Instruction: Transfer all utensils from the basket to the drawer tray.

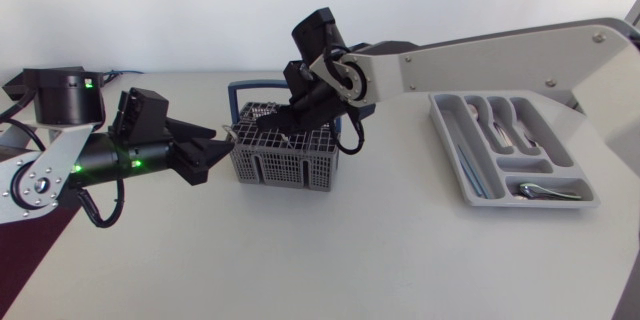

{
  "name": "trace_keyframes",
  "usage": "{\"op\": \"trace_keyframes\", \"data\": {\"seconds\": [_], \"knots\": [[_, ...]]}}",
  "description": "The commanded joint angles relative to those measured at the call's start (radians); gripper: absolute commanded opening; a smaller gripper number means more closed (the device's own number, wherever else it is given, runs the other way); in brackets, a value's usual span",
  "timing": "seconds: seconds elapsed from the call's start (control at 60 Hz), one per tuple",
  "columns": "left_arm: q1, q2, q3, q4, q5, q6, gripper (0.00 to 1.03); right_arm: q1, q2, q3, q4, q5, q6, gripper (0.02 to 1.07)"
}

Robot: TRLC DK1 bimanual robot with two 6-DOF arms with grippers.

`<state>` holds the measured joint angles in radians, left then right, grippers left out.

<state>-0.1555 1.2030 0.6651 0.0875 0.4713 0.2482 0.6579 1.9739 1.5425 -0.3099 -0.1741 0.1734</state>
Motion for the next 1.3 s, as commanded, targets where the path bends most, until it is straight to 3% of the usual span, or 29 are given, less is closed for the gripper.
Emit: {"op": "trace_keyframes", "data": {"seconds": [0.0, 0.667, 0.967, 1.117, 1.283], "knots": [[-0.009, -0.019, -0.027, 0.003, 0.009, 0.013, 0.63, -0.011, -0.037, -0.039, -0.001, -0.018, 0.014, 0.12], [-0.022, -0.086, -0.024, -0.045, 0.007, 0.000, 0.63, -0.093, -0.348, -0.073, -0.118, -0.206, 0.054, 0.12], [-0.038, -0.111, -0.016, -0.071, 0.003, -0.001, 0.63, -0.221, -0.483, -0.150, -0.210, -0.312, 0.061, 0.12], [-0.035, -0.112, -0.019, -0.071, 0.003, -0.001, 0.63, -0.323, -0.534, -0.193, -0.311, -0.297, -0.006, 0.12], [-0.036, -0.111, -0.018, -0.071, 0.001, -0.001, 0.63, -0.440, -0.624, -0.303, -0.377, -0.180, -0.106, 0.12]]}}
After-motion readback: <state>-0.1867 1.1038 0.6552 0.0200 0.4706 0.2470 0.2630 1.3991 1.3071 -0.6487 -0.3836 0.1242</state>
